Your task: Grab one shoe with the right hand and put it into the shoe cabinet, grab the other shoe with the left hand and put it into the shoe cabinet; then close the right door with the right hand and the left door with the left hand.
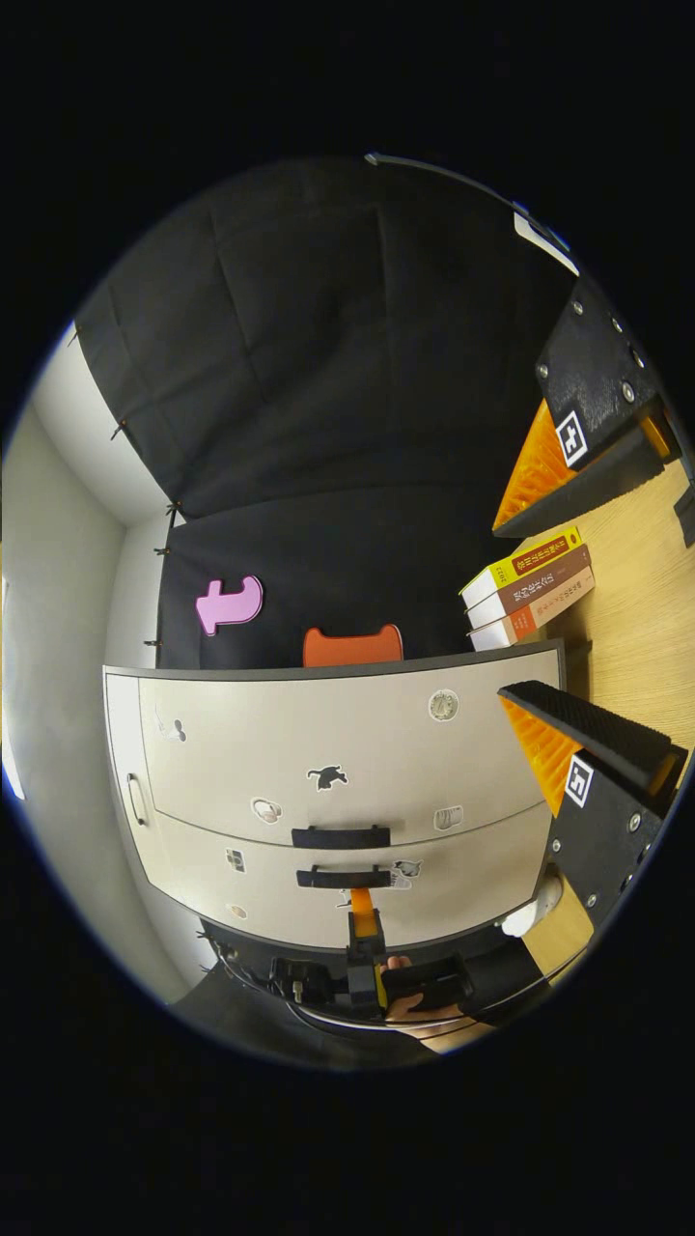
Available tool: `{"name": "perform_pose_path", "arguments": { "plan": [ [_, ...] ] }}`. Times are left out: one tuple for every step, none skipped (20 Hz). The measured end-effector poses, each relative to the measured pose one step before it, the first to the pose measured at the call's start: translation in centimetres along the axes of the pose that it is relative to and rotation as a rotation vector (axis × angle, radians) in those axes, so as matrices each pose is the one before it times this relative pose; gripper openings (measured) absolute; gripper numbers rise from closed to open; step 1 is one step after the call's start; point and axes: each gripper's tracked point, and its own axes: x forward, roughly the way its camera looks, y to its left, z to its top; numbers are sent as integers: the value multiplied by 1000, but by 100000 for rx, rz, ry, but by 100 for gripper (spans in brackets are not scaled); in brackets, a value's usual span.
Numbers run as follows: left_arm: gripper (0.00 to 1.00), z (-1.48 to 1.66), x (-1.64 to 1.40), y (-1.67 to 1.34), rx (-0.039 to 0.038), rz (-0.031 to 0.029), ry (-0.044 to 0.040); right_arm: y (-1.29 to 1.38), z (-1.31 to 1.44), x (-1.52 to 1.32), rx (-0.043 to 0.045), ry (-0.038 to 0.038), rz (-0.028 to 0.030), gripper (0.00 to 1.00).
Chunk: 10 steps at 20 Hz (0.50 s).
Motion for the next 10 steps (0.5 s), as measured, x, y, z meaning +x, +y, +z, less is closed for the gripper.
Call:
{"name": "perform_pose_path", "arguments": {
  "plan": [
    [96,41,-35,45,333,230,75,85,22,27,-23,-26,105,93],
    [96,-7,-51,6,212,156,219,115,26,99,36,-49,167,93],
    [96,-41,-360,215,149,803,380,176,11,83,4,-160,421,93],
    [96,273,-450,124,-200,350,-509,168,87,45,-152,-27,364,93],
    [97,474,-689,22,-777,-351,-1153,273,18,72,-56,-47,584,93],
    [96,389,-978,97,-574,-183,-596,414,14,42,195,-112,882,93],
    [96,283,-810,217,-428,335,-347,513,53,162,245,-210,1086,93],
    [96,378,-1012,267,-768,634,-496,455,131,151,-4,-522,1302,92],
    [96,293,-963,140,-933,466,-626,512,64,184,-130,-418,1282,93],
    [96,250,-1075,146,-815,241,-554,611,247,96,158,-469,1714,93]
  ]
}}
